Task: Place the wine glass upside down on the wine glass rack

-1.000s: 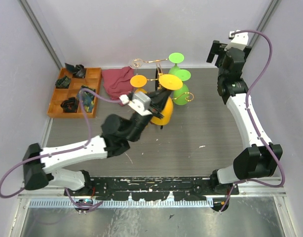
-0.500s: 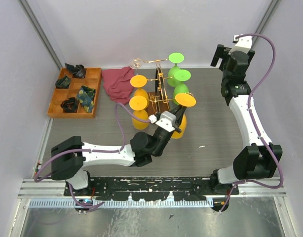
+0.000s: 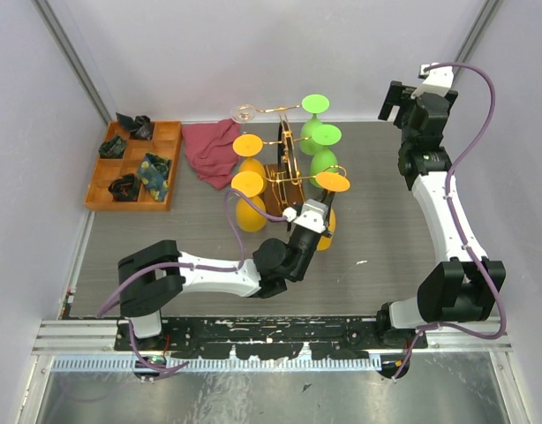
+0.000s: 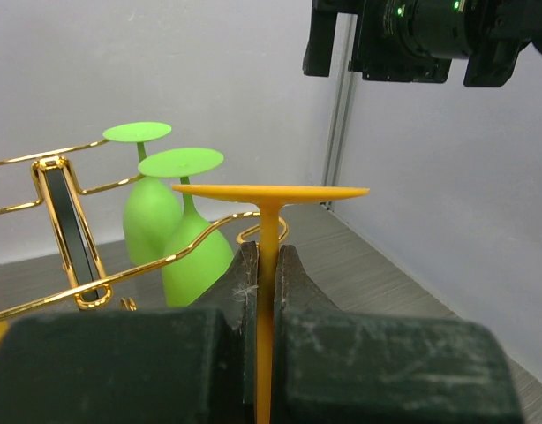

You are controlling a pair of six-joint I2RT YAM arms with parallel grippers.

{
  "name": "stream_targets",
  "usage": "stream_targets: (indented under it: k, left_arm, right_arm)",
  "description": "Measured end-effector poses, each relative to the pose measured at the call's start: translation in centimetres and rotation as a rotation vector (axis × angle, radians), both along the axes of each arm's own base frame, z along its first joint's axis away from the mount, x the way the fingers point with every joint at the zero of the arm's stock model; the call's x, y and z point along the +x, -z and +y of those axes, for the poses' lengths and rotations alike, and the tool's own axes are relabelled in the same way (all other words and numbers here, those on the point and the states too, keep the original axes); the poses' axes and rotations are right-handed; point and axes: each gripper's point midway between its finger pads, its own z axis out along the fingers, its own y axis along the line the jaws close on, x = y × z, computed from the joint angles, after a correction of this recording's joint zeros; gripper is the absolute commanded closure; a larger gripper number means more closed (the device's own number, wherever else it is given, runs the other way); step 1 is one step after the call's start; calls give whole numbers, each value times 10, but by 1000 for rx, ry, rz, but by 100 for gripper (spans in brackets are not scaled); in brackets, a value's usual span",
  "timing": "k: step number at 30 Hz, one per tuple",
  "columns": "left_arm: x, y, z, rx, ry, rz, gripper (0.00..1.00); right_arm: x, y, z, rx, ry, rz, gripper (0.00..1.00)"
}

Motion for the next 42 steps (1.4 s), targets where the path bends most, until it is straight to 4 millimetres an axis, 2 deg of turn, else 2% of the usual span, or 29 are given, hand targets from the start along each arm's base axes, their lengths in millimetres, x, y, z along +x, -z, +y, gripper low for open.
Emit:
stream_targets:
  k: [8, 16, 20, 37, 42]
  left_arm:
    - [3, 6, 4, -7, -8, -9, 100]
    - [16, 38, -1, 29, -29, 7, 100]
    - [22, 49, -2, 41, -39, 14, 100]
    - [51, 51, 6, -1, -98, 27, 100]
    - [60, 53, 2, -17, -102, 28, 100]
  right_arm:
    - [-3, 0, 3, -10, -18, -12, 0]
    - [-14, -17, 1, -46, -19, -55, 0]
    - [-15, -18, 1, -55, -19, -59, 0]
    - [-13, -14, 6, -71, -53, -51, 0]
    - [-13, -9, 6, -73, -54, -42, 0]
